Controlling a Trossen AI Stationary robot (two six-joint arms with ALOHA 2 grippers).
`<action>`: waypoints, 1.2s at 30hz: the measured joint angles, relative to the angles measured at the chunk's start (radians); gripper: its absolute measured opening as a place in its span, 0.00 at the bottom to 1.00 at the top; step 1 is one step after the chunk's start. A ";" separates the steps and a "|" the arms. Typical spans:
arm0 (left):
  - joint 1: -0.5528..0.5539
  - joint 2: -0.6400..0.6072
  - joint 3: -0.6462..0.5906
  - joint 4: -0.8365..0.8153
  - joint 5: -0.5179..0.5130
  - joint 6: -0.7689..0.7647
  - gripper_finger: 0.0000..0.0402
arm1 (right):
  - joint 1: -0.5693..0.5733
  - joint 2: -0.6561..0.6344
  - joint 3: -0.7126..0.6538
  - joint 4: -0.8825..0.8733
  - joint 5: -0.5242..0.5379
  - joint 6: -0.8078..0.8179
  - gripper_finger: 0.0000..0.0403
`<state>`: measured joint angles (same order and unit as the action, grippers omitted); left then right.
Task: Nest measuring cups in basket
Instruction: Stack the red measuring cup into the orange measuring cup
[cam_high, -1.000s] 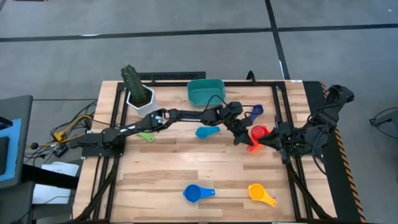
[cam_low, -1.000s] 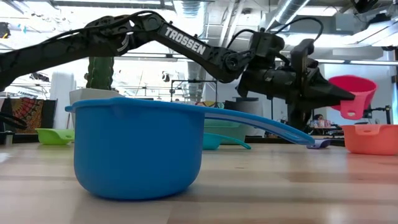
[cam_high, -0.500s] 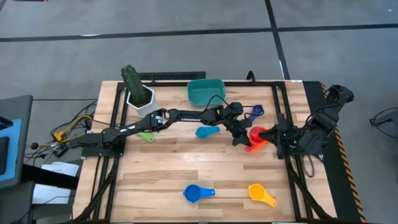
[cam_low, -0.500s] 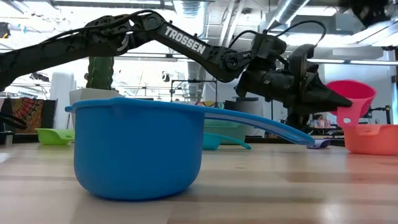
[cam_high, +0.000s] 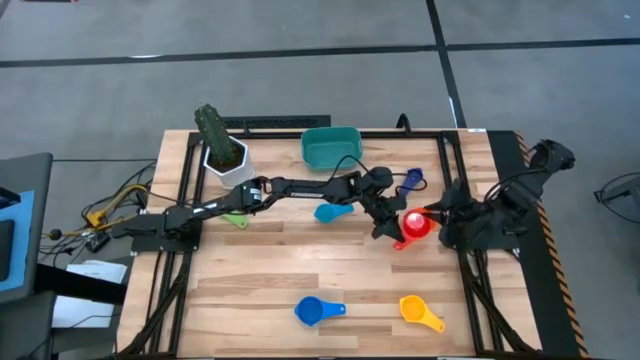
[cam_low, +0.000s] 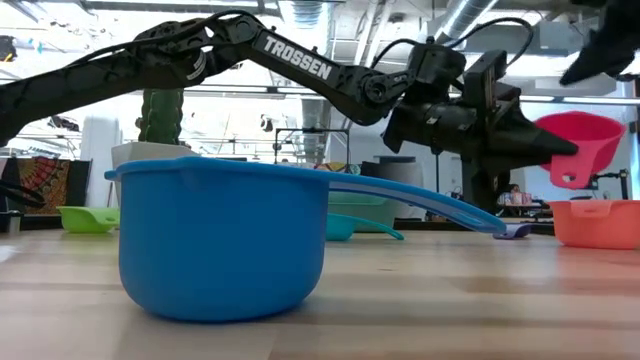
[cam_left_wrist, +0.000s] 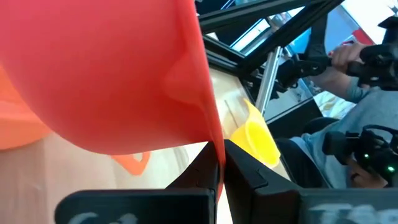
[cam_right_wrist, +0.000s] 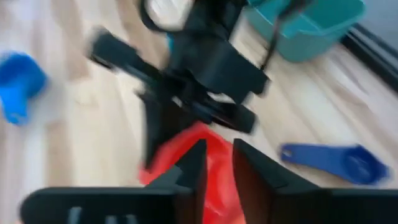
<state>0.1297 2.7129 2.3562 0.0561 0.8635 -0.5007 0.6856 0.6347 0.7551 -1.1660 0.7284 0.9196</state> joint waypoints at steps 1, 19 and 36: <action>0.001 0.000 0.000 0.003 0.012 0.000 0.00 | -0.011 0.009 0.000 -0.023 -0.003 -0.005 0.32; 0.010 0.000 0.000 0.002 0.023 -0.069 0.00 | -0.262 0.241 0.000 0.078 -0.180 -0.401 0.28; 0.019 0.004 0.000 0.023 0.020 -0.114 0.08 | -0.327 0.278 0.056 -0.047 -0.233 -0.362 0.06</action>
<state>0.1485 2.7167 2.3558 0.0788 0.8835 -0.6146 0.3590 0.9125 0.8111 -1.2127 0.4957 0.5581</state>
